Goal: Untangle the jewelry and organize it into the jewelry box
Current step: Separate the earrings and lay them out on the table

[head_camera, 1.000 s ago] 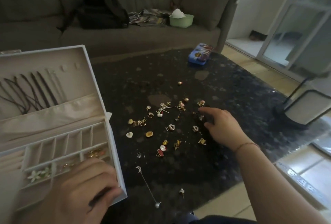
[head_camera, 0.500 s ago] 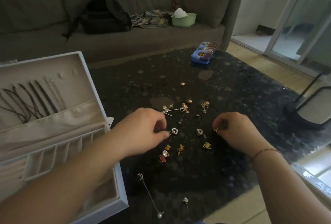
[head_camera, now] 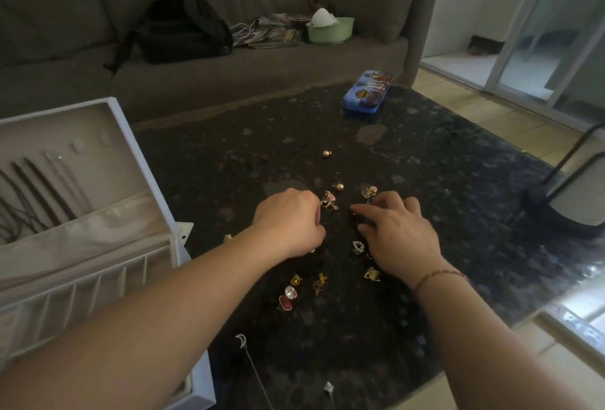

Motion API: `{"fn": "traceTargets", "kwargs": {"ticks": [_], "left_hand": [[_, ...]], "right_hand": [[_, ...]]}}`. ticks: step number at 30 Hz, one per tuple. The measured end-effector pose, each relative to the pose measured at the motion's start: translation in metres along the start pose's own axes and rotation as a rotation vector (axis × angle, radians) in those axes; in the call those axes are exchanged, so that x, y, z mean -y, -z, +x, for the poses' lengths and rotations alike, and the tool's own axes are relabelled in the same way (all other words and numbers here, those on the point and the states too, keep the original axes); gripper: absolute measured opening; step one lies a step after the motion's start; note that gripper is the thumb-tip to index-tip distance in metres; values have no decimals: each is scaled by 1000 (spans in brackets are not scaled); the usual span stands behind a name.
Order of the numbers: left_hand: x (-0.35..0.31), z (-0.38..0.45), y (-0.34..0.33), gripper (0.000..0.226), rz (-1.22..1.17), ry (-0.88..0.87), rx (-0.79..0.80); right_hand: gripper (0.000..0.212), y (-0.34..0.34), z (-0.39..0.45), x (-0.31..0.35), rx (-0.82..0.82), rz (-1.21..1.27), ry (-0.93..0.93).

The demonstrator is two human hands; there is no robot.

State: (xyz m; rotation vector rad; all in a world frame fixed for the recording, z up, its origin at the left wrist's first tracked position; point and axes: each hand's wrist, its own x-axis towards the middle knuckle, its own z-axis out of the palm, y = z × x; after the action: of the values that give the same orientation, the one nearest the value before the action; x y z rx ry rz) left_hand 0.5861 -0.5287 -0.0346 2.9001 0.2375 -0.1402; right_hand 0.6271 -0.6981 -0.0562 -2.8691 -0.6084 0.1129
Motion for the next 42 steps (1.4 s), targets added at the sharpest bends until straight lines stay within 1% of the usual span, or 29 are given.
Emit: {"fn": "traceTargets", "kwargs": {"ticks": [2,4,6,9,11,14,16,17,19,20,22,24,26,29,32,35,38,42], "left_hand": [[0,-2,3,9,20,-14,16],[1,-4,6,9,22,-25,30],[3,-5,8,8,4,-33,39],[9,-7,11,5,-72,-40,59],[14,-9,15,7,-173,-23,53],[23,-13,23,5,-485,88,45],[30,-17,32,4,-694,163,96],[33,-21,37,5,-797,181,136],[40,-31,46,9,-1067,192,227],[43,-36,51,10,-1203,194,271],[49,-51,57,12,-1391,202,333],[55,-66,60,11,-1477,218,344],[61,-82,61,6,-1501,220,305],[71,-105,63,5,-1427,224,173],[86,-127,68,5,-1331,241,22],[102,-150,73,15,-1208,223,-113],[116,-172,74,13,-1069,168,-268],[140,-200,74,12,-953,157,-379]], "right_hand": [[36,2,-1,3,-38,3,-12],[24,7,-3,3,-84,16,-26],[17,10,-3,0,-72,37,-29],[14,12,-4,0,-33,62,-11],[13,11,-5,1,-48,57,9],[10,13,-4,2,-100,129,19],[5,20,-3,2,-139,306,8],[3,23,-4,5,-155,440,-11],[5,29,-5,13,-148,849,-78],[7,31,-7,19,-108,1090,-107],[8,34,-13,35,40,1484,-156],[7,33,-18,54,190,1719,-220],[12,32,-24,76,319,1849,-290],[34,32,-32,108,509,2025,-358],[58,36,-44,135,646,2096,-354],[70,42,-63,159,755,2110,-299],[71,44,-80,181,839,2060,-229],[54,41,-98,208,911,2005,-193]]}}
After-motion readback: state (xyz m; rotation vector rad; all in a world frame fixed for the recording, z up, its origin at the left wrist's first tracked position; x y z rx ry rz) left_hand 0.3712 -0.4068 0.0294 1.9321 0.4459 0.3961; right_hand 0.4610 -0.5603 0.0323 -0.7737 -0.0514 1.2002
